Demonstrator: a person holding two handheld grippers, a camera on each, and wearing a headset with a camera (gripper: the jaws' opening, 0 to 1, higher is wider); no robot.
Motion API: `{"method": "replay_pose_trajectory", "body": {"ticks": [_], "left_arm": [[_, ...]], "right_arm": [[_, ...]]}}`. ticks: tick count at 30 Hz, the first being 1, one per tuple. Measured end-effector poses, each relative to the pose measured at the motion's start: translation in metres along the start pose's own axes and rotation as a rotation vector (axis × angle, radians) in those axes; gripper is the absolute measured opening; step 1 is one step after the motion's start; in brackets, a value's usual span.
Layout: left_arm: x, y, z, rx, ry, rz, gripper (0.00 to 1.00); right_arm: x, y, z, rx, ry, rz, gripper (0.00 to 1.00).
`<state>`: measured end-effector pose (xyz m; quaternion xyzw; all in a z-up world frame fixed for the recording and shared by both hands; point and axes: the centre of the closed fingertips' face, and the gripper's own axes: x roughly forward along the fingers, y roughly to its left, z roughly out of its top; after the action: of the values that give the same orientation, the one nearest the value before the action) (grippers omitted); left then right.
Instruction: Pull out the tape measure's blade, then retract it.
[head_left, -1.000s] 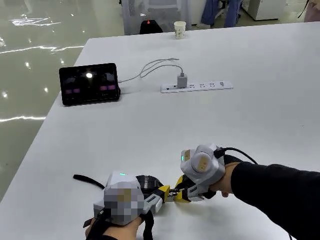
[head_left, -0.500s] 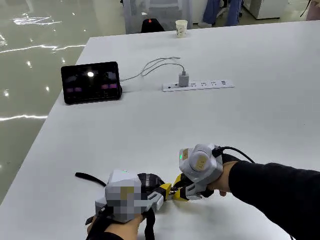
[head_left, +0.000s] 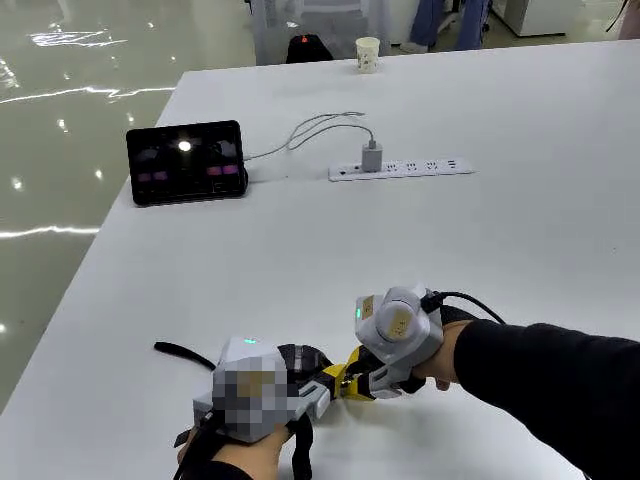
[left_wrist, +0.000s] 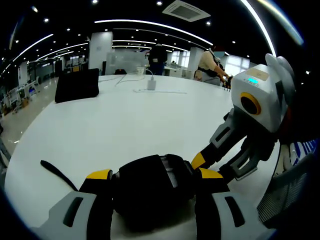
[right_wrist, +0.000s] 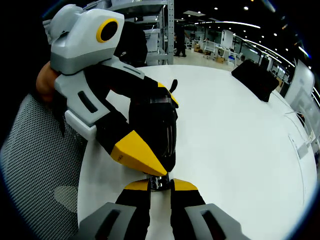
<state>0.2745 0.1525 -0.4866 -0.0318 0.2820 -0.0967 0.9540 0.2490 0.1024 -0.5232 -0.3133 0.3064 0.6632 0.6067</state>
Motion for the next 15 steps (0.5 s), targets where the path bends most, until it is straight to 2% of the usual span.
{"method": "replay_pose_trajectory", "body": {"ticks": [11, 15], "left_arm": [[0.0003, -0.0005, 0.0003, 0.0, -0.008, 0.007, 0.63], [-0.0003, -0.0008, 0.0008, -0.003, -0.01, 0.002, 0.63]], "right_arm": [[0.0006, 0.0003, 0.0006, 0.021, -0.006, -0.012, 0.12], [0.0015, 0.0005, 0.0007, -0.006, -0.006, -0.033, 0.12]]}}
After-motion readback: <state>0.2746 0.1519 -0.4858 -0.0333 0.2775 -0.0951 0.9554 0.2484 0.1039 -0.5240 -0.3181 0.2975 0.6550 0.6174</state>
